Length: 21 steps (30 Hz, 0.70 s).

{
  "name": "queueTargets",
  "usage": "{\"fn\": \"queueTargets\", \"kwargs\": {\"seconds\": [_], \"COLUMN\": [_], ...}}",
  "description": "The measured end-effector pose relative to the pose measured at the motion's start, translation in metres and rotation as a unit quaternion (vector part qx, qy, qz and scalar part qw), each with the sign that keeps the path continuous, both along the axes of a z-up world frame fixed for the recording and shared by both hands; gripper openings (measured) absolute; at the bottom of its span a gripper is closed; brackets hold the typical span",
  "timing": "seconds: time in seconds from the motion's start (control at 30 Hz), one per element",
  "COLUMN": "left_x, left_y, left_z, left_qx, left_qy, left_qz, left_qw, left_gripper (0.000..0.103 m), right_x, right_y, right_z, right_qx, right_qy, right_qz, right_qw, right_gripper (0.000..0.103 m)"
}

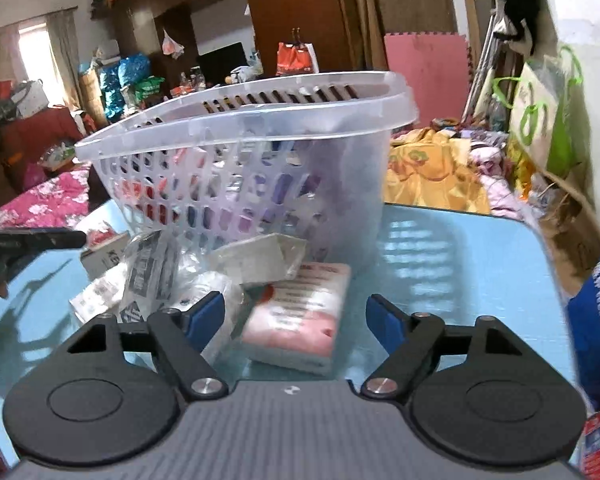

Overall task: Organize objects
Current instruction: 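Drop the pink pack and dark pack into the basket with both tools, then grasp a red-wrapped bag with the left tool while the right tool grasps a pink tissue pack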

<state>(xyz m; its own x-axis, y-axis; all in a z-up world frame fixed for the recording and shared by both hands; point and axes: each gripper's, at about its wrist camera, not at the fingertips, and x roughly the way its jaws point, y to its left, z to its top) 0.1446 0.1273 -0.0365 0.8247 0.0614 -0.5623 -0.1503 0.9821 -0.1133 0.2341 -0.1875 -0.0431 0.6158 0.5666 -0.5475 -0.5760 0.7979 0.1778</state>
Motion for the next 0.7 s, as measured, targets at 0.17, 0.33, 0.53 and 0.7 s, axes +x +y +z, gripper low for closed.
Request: {"fn": "queueTargets", "kwargs": {"seconds": [0.17,0.33,0.53,0.7], "left_x": [0.002,0.013,0.035,0.029], "left_y": [-0.002,-0.005,-0.035,-0.041], "left_z": [0.001,0.002,-0.011,-0.007], "left_qx": [-0.004,-0.014,0.03,0.034], "left_qy": [-0.001,0.021,0.074,0.06], "left_qz": [0.01,0.035,0.028,0.031], "left_qw": [0.9999,0.9991,0.9964,0.9971], "left_gripper": [0.094,0.094,0.086,0.052], "right_x": [-0.012,-0.018,-0.014,-0.017], "right_y": [-0.007,-0.019,0.007,0.009], "right_z": [-0.005,-0.012,-0.012,-0.015], "right_qx": [-0.01,-0.007,-0.04,-0.05], "right_qy": [-0.003,0.004,0.0,-0.006], "right_qz": [-0.005,-0.012,-0.006,-0.01], "right_qw": [1.0,1.0,0.999,0.999], "right_gripper": [0.068,0.063,0.066,0.061]}}
